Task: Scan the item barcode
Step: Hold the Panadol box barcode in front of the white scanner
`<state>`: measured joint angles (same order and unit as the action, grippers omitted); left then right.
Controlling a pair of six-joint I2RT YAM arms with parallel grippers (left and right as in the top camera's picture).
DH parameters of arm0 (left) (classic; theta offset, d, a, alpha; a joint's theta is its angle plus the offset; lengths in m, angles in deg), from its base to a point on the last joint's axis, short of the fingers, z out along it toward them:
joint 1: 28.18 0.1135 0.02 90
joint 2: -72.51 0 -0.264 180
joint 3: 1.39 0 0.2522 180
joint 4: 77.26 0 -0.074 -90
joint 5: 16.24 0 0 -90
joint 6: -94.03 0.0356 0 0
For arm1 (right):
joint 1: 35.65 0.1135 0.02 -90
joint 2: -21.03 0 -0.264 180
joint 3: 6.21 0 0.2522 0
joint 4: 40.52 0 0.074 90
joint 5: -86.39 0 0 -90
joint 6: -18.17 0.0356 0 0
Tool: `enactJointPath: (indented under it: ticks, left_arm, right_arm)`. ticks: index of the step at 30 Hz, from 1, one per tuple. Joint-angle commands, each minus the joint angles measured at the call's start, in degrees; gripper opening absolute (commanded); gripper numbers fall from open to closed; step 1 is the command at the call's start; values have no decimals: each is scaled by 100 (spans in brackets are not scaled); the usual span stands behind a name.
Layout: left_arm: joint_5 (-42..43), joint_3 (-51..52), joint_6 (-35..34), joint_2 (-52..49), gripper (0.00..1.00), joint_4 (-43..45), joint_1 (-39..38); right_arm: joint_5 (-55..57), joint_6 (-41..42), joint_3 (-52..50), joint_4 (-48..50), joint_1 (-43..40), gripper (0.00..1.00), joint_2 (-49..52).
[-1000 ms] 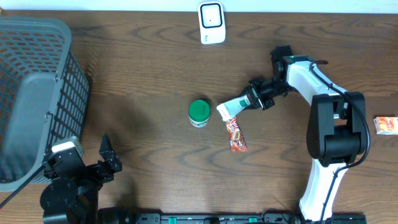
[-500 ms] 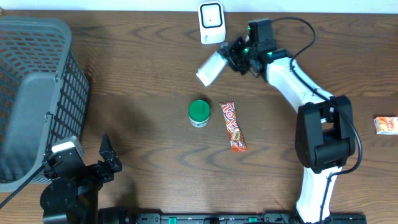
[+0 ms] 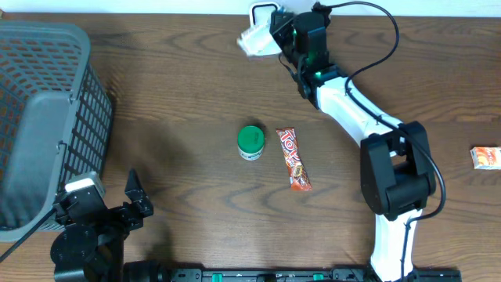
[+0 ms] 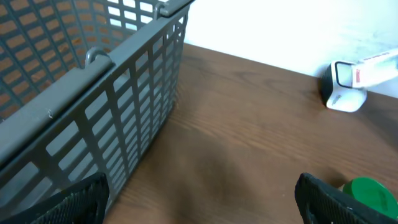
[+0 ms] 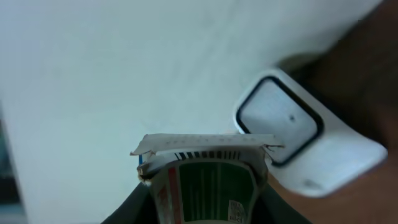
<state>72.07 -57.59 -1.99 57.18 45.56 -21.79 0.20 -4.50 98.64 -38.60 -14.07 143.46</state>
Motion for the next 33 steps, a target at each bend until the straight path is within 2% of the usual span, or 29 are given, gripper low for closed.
enactJointPath:
  ticks: [1, 5, 8, 17, 25, 27, 30, 31, 33]
  left_arm:
    - [-46, 2, -28, 0, 96, 13, 28]
    - [-46, 2, -28, 0, 96, 13, 28]
    - [-46, 2, -28, 0, 96, 13, 28]
    - [-46, 2, -28, 0, 96, 13, 28]
    - [-46, 2, -28, 0, 96, 13, 28]
    - [-46, 2, -28, 0, 96, 13, 28]
    - [-46, 2, -28, 0, 96, 13, 28]
    - [-46, 2, -28, 0, 96, 13, 28]
    - [-46, 2, -28, 0, 96, 13, 28]
  right_arm:
    - [850, 468, 63, 848, -92, 27, 505]
    - [1198, 579, 70, 2409, -188, 26, 1152]
    - [1351, 807, 157, 3121, -258, 24, 1703]
    - [1088, 807, 1158, 3042, -356, 21, 2505]
    - [1051, 892, 1576, 2695, -382, 22, 2557]
    - [946, 868, 1606, 2719, -382, 20, 2557]
    - [431, -48, 1659, 3121, -382, 16, 2529]
    - [284, -389, 1661, 3241, -382, 18, 2487]
    - [90, -570, 1659, 3080, -389, 20, 2284]
